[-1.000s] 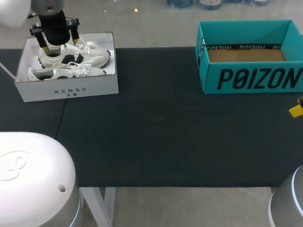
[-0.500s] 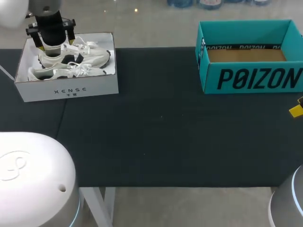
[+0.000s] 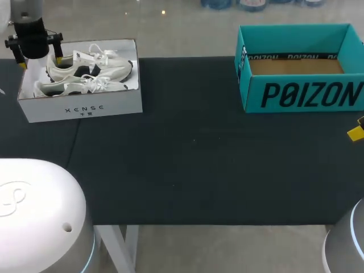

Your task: Take the shoe out of the shoebox, open the shoe tongue, remove and reinsert the insole, then place the shoe into the shoebox

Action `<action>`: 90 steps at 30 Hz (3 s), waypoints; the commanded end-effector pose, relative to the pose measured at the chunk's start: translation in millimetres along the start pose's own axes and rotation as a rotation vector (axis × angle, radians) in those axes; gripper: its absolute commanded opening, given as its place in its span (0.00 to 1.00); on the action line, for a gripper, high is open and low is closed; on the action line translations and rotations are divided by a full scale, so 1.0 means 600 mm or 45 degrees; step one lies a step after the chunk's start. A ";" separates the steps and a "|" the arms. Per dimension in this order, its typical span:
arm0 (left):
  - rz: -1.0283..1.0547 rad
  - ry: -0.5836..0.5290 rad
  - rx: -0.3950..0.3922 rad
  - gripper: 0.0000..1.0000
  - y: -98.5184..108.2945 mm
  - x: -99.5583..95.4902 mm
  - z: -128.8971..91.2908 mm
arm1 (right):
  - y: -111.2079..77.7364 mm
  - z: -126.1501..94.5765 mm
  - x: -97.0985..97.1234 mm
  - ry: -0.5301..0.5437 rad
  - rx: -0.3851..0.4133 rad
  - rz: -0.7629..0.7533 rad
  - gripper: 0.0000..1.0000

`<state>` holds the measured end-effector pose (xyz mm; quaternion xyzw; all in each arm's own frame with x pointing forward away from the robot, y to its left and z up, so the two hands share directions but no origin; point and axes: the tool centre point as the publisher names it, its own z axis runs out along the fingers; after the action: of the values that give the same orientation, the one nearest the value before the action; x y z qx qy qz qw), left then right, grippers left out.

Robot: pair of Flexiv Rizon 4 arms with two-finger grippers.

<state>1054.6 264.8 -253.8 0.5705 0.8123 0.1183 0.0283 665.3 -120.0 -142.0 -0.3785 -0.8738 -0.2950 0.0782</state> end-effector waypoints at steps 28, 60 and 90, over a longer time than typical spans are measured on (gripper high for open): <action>0.017 0.052 0.207 1.00 -0.040 0.053 0.128 | 0.001 0.001 -0.002 0.001 0.004 0.001 1.00; -0.032 0.035 0.224 0.35 -0.023 0.060 0.169 | 0.001 0.001 -0.002 0.001 0.004 0.001 1.00; -0.097 -0.068 0.006 0.00 0.014 0.051 0.056 | 0.001 0.001 -0.002 0.001 0.004 0.001 1.00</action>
<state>1074.8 302.9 -303.4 0.5427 0.8345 0.0879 0.0356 665.3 -119.9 -142.0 -0.3784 -0.8739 -0.2950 0.0783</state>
